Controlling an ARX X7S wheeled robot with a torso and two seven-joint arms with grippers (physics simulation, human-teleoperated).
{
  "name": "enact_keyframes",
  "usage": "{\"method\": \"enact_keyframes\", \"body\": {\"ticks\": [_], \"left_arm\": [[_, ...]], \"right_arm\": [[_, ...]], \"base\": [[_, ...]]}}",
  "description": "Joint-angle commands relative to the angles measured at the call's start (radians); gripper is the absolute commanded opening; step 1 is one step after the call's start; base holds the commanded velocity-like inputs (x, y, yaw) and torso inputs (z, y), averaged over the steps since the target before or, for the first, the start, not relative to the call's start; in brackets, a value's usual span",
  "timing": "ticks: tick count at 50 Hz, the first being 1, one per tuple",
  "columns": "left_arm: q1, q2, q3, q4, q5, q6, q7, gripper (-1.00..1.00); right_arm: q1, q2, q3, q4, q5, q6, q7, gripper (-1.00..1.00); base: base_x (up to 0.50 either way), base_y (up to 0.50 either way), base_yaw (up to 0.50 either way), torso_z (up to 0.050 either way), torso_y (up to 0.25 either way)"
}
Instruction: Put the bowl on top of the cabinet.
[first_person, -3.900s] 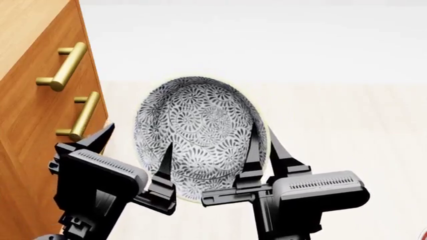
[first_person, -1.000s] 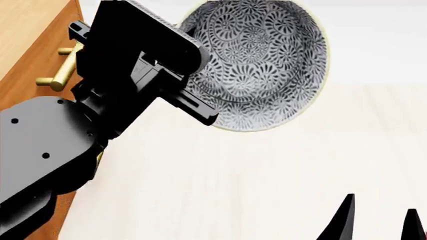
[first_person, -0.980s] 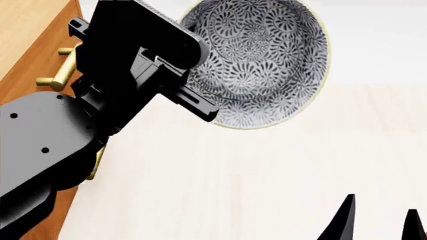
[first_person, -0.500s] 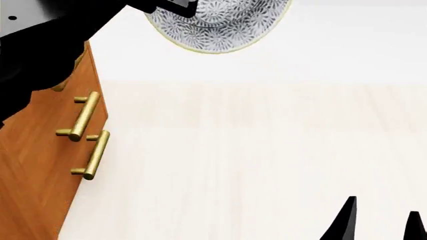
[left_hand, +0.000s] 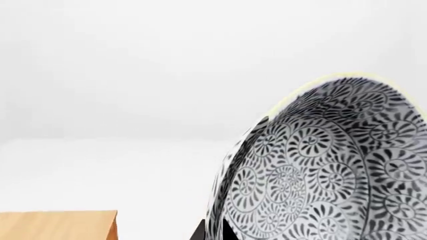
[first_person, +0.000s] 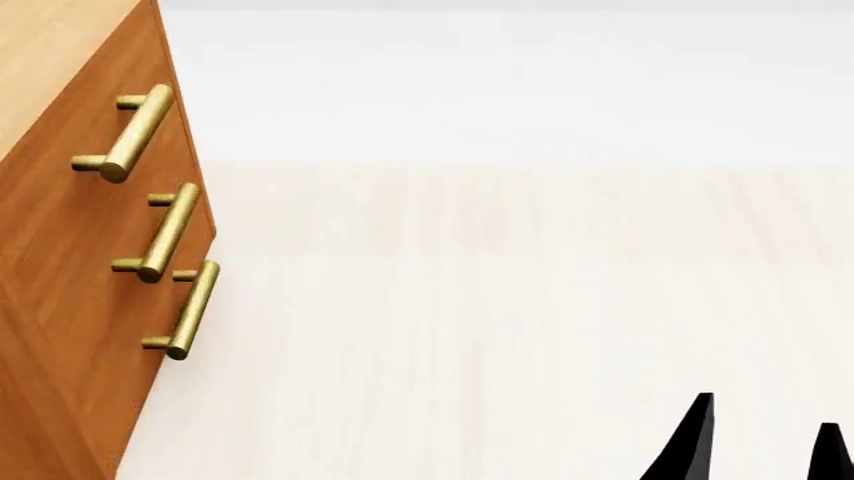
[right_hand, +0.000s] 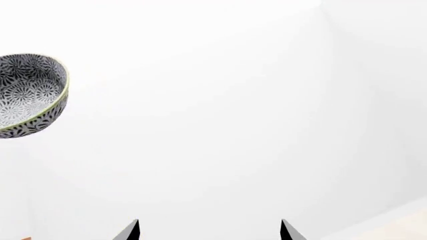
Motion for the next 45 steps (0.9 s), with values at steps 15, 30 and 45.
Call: {"method": "enact_keyframes", "body": {"ticks": [15, 30, 45], "left_arm": [[-0.187, -0.074, -0.163, -0.340, -0.042, 0.045, -0.100, -1.00], [-0.239, -0.101, -0.255, -0.554, -0.051, 0.169, -0.213, -1.00], [-0.157, -0.136, -0.436, -0.499, -0.067, 0.206, -0.494, -1.00]], "right_arm": [[-0.002, -0.013, 0.015, 0.001, -0.012, 0.014, -0.007, 1.00], [0.001, -0.019, 0.021, 0.003, -0.015, 0.024, -0.012, 1.00], [0.006, -0.028, 0.030, 0.013, -0.023, 0.034, -0.014, 1.00]], "base": [[0.00, 0.00, 0.00, 0.000, 0.001], [0.00, 0.00, 0.00, 0.001, 0.000], [0.00, 0.00, 0.00, 0.000, 0.001]]}}
